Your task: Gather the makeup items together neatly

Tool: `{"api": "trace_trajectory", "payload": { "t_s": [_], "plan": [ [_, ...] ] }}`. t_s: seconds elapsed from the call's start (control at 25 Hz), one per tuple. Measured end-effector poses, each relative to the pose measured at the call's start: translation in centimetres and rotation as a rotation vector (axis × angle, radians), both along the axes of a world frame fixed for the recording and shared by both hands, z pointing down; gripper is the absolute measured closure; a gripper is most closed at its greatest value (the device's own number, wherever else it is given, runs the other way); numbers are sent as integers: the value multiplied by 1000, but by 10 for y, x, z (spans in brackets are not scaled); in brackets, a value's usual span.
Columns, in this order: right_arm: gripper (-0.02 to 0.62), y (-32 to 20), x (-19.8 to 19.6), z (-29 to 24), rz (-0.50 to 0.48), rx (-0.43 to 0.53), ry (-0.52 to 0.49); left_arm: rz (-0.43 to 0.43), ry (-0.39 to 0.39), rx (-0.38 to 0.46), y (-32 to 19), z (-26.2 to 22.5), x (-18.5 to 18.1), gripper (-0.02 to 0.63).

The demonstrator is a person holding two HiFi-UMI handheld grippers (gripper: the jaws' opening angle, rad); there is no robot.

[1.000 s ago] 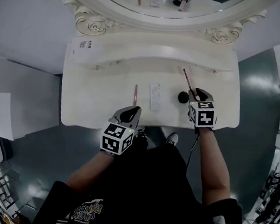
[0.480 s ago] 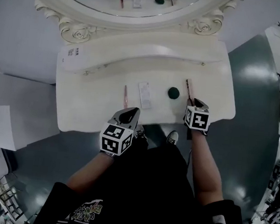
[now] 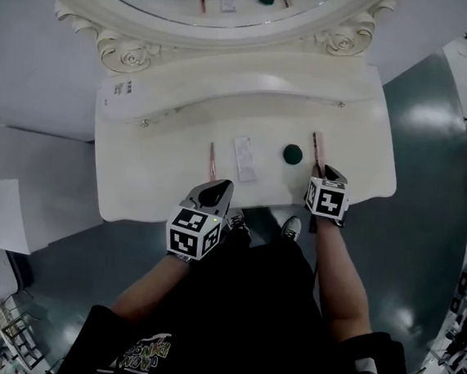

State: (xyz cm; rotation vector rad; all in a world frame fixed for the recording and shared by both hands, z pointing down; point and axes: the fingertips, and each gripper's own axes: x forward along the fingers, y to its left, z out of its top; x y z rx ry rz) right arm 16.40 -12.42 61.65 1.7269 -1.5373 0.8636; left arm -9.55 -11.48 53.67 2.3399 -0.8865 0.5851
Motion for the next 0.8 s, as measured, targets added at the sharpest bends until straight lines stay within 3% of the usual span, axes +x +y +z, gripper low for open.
{"api": "trace_trajectory", "payload": {
  "t_s": [0.56, 0.8],
  "plan": [
    [482, -2, 2, 1, -14, 0, 11, 16, 7, -4, 2, 1, -8, 597],
    [420, -4, -1, -19, -43, 65, -5, 13, 6, 4, 5, 0, -11, 597]
  ]
}}
